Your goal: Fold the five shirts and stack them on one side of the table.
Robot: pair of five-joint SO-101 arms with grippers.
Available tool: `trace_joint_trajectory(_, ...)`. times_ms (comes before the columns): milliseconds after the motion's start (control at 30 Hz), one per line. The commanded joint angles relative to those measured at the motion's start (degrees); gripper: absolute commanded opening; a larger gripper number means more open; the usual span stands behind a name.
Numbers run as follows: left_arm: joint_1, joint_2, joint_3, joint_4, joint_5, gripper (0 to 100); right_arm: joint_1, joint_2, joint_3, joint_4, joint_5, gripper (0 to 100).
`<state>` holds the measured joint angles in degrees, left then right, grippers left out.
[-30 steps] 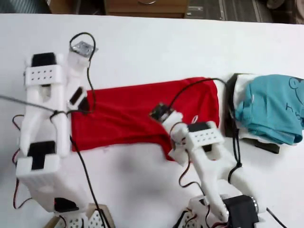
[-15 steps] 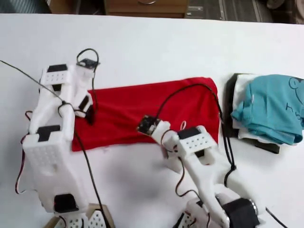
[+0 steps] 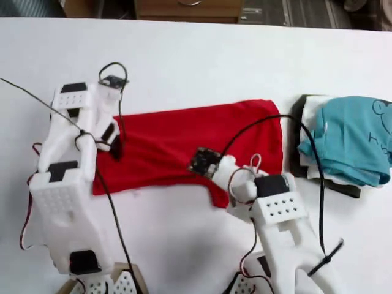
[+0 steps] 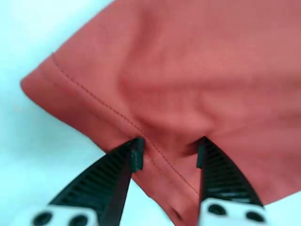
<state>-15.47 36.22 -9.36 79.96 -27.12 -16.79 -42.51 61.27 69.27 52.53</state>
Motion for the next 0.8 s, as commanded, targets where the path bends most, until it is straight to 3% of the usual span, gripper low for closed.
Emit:
trace_joint_trajectory(0,0.5,1.3,-0.7,-1.7,0.3,22,1.0,0.1,2.5,-2.6,2.8,24.5)
trace_joint_trajectory(100,0.5,1.3,-0.7,-1.7,0.3,22,0.8,2.5,3.3,-3.1,5.7,30.0)
trace_joint_trajectory(767,0.6,1.3,-0.7,-1.7,0.3,22,7.4,20.6,3.2,-13.6,16.1,30.0)
